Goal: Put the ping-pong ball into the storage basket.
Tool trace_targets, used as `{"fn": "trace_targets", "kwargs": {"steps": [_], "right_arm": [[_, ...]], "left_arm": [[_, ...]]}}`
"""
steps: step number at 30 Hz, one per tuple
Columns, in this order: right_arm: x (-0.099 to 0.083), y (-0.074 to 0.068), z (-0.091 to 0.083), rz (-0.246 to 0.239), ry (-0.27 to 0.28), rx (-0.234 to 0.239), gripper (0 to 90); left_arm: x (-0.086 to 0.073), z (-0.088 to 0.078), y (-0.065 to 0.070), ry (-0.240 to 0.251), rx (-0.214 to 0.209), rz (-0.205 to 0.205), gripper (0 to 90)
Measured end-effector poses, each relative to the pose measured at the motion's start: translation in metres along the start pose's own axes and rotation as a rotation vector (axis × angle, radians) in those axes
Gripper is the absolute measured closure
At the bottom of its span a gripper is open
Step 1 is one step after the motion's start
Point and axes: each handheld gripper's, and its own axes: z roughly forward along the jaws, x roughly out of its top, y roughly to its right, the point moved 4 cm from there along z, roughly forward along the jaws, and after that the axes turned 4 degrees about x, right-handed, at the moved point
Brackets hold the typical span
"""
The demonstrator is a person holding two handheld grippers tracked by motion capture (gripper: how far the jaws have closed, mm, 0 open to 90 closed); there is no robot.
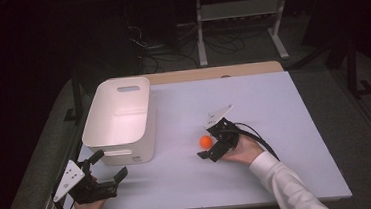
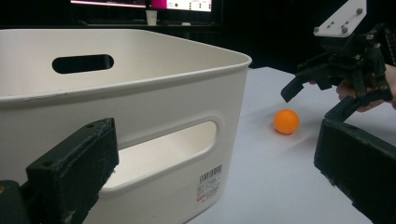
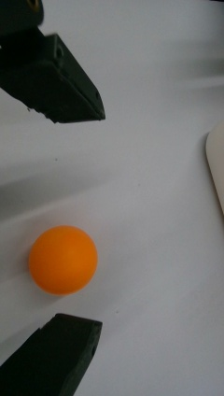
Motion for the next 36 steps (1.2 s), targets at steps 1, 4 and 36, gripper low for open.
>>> {"fn": "trace_targets", "kwargs": {"steps": [1, 4, 36], "right_arm": [[-0.001, 0.002, 0.001, -0.007, -0.005, -0.002, 3.7], [-0.002, 0.005, 0.002, 0.010, -0.011, 0.005, 6.4], [-0.012, 0.022, 0.016, 0.010, -0.064, -0.012, 31.3]], "left_arm": [[0.000, 0.000, 0.000, 0.000, 0.000, 0.000, 0.0], [0.000, 0.000, 0.000, 0.000, -0.001, 0.002, 0.0], [0.000, 0.000, 0.000, 0.000, -0.005, 0.000, 0.0]]}}
